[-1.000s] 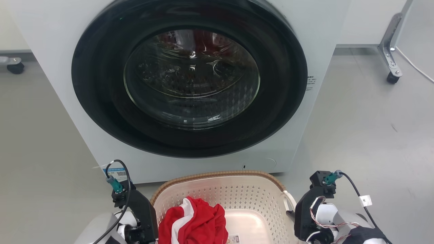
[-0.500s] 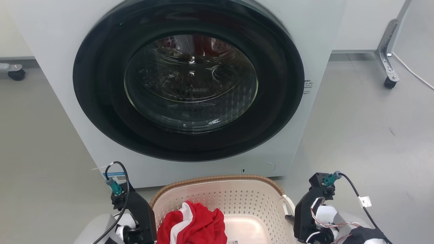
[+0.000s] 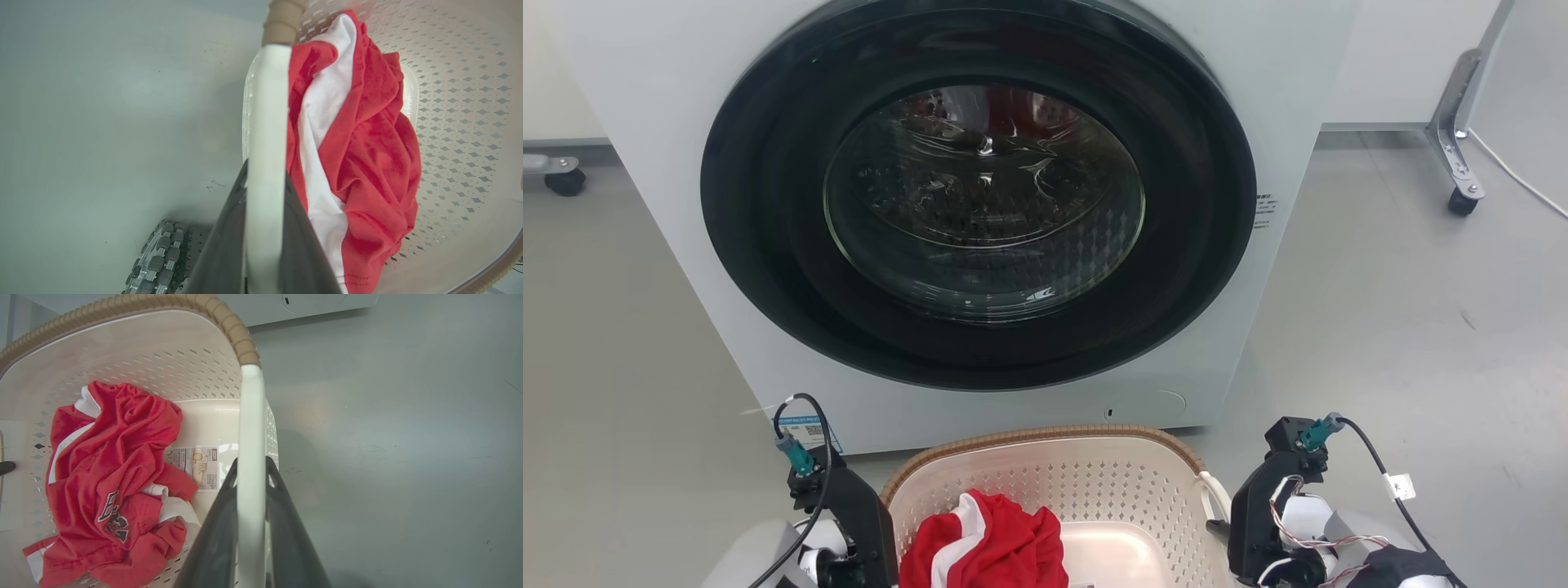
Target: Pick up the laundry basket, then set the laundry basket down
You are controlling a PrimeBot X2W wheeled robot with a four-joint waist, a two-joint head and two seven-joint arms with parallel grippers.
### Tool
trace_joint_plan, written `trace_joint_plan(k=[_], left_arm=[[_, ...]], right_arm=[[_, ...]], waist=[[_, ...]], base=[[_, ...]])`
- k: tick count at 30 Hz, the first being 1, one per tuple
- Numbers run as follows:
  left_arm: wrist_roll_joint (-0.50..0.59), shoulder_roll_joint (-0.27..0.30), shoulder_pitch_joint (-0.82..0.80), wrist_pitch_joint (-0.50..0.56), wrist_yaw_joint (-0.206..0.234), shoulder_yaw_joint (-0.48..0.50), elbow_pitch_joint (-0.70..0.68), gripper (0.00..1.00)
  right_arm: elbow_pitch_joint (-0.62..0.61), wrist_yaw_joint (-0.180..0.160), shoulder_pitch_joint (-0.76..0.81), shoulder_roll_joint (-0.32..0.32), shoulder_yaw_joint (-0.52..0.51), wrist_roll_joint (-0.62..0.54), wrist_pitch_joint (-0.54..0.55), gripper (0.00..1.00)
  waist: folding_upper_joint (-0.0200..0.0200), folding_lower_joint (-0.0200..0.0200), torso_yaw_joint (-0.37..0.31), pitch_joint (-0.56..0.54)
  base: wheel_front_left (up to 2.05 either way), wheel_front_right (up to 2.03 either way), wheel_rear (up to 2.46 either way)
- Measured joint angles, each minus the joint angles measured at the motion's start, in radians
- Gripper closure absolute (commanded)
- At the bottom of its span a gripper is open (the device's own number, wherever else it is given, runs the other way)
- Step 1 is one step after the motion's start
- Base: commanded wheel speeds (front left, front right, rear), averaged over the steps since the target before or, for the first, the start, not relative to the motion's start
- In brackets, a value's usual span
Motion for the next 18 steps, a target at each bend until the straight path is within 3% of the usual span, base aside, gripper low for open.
trace_joint_plan(k=[18], left_arm=[[-0.002,0.003,0.005,-0.011,0.0,-0.005,0.0,1.0]], right_arm=[[-0.002,0.0,-0.002,0.0,0.022,0.025,0.007,1.0]], waist=[[0.0,0.0,-0.001,0.005]], base=[[0.0,0.0,0.0]])
